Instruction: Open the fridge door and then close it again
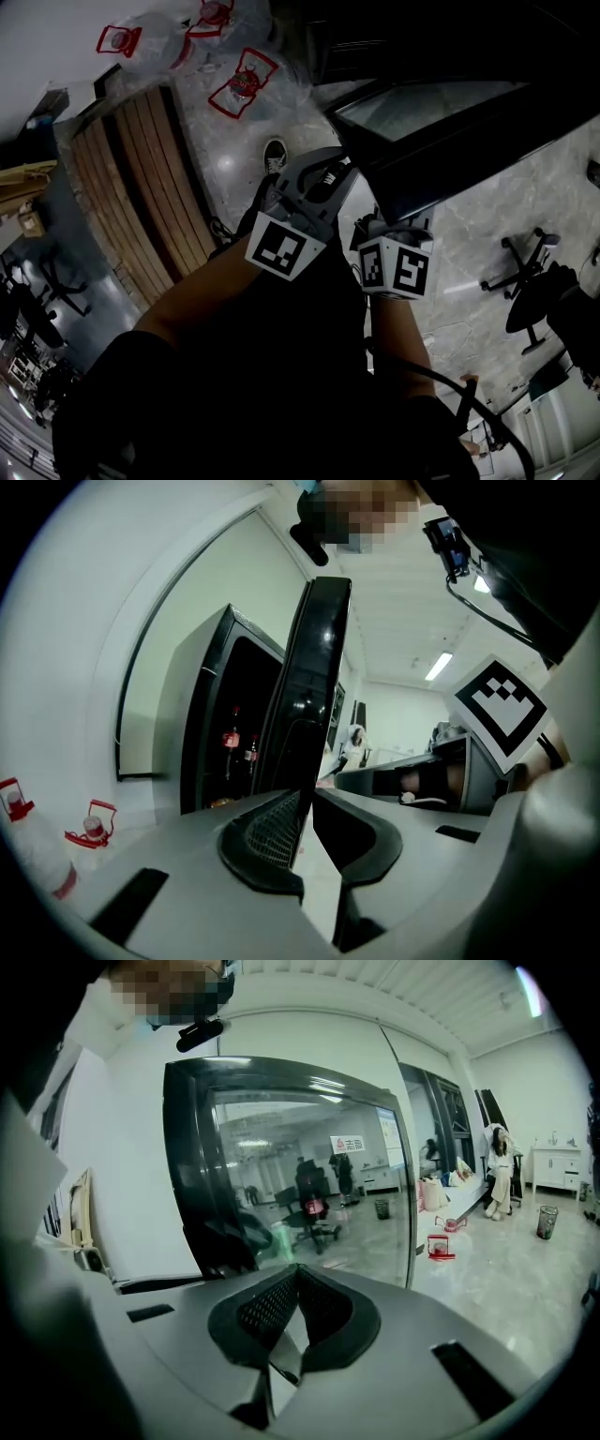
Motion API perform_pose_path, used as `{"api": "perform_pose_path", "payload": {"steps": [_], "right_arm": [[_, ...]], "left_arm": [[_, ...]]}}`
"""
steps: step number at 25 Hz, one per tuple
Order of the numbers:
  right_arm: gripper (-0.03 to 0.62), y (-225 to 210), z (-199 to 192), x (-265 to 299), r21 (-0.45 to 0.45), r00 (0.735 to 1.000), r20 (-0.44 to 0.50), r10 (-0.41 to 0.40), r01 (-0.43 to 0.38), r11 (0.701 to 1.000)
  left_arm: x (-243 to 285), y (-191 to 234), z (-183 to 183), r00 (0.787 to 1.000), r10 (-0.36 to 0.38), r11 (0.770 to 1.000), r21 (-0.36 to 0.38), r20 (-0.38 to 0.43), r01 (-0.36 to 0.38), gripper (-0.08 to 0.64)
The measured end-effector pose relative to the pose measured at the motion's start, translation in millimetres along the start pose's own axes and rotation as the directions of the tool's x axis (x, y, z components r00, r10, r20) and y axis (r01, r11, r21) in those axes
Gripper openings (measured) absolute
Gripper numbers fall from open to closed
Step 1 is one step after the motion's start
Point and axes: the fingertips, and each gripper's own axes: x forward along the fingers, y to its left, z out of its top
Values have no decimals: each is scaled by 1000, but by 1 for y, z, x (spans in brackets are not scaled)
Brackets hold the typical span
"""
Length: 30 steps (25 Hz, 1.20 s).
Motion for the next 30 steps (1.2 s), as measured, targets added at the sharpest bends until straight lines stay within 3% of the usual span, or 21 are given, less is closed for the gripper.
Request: {"api": "perform_pose_path", "payload": {"steps": [13,18,30], "right_arm": [[15,-4,-1,-4,4,1000,5,4,-4,1000],[15,-3,-1,-3,2,1000,5,9,-9,1000],[15,-4,0,-4,14,1000,10,3,-4,1000]], "left_arm": [[0,3,-5,1000,18,1000,-17,-15,-19,48],[1,3,-1,1000,8,999,33,-19,-7,46],[-1,4,-3,1000,27,998,-60,-16,-28,51]]}}
